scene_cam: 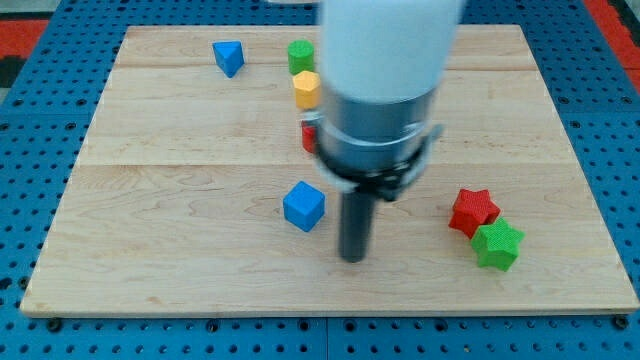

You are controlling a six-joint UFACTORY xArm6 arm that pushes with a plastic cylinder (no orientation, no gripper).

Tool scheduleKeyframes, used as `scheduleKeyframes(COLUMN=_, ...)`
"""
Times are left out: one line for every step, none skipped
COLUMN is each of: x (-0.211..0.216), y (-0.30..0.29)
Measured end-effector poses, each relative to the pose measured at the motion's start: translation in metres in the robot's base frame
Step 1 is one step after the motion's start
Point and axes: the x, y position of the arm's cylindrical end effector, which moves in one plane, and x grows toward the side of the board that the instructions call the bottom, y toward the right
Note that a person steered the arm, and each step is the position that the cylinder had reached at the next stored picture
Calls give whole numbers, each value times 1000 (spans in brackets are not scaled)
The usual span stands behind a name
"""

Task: Push the red star below the blue cube

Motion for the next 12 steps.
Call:
scheduleKeyframes(x=-57, y=-13)
scheduleKeyframes(x=-62, y=-1)
scheduleKeyframes(x=-76, y=10)
scheduleKeyframes(x=-126, y=102)
scheduleKeyframes(x=-119, y=181)
scheduleKeyframes(x=-60, y=226)
scheduleKeyframes(x=-25, y=159)
scheduleKeyframes(x=-11, y=89)
scheduleKeyframes(x=-26, y=98)
scheduleKeyframes(x=-53, y=129)
scheduleKeyframes(x=-45, y=70)
scheduleKeyframes(x=-21, y=13)
